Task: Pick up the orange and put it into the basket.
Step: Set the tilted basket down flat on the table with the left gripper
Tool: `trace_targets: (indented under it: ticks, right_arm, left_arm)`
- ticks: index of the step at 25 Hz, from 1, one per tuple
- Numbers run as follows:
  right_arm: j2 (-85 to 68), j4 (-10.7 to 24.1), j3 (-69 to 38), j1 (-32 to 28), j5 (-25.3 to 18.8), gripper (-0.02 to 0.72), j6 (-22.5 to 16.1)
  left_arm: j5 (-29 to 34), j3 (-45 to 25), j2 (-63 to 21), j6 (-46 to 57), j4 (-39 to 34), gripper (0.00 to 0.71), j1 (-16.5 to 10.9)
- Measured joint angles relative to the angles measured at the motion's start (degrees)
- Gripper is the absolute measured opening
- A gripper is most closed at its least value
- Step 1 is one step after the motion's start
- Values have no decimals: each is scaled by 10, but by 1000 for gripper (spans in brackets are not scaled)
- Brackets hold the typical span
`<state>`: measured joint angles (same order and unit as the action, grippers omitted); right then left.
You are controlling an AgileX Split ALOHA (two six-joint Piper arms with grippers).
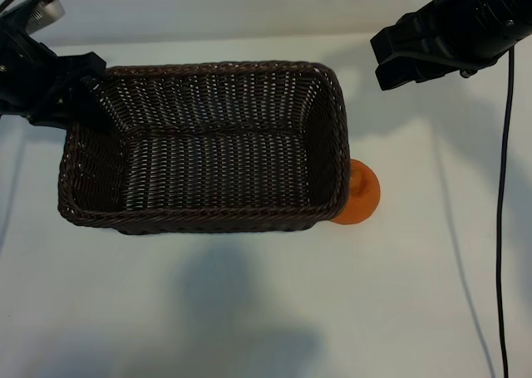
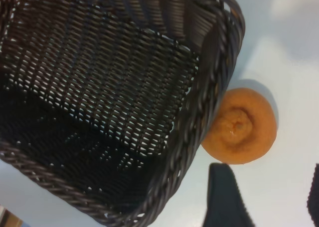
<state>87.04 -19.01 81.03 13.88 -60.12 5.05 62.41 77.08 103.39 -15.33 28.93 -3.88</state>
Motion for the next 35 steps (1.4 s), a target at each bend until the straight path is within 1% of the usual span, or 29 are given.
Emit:
trace_targets:
  ticks: [10,15,20,25,31,35]
  right_arm:
    - [0,0,0,0,0,410,0]
    - [0,0,0,0,0,410,0]
    - [0,0,0,0,0,410,0]
    - [0,0,0,0,0,410,0]
    - [0,0,0,0,0,410,0]
    - [0,0,0,0,0,410,0]
  left_arm:
    - [-13,0,24,-10,-1,160,0]
    - [-23,0,31,-13,-21,160,0]
    - [-55,0,32,-16,-31,160,0]
    - [-75,0,35,-25,-28,160,0]
    - [-83,5,79,-41,-18,160,0]
    - [-92,5,102,-54,4,160,0]
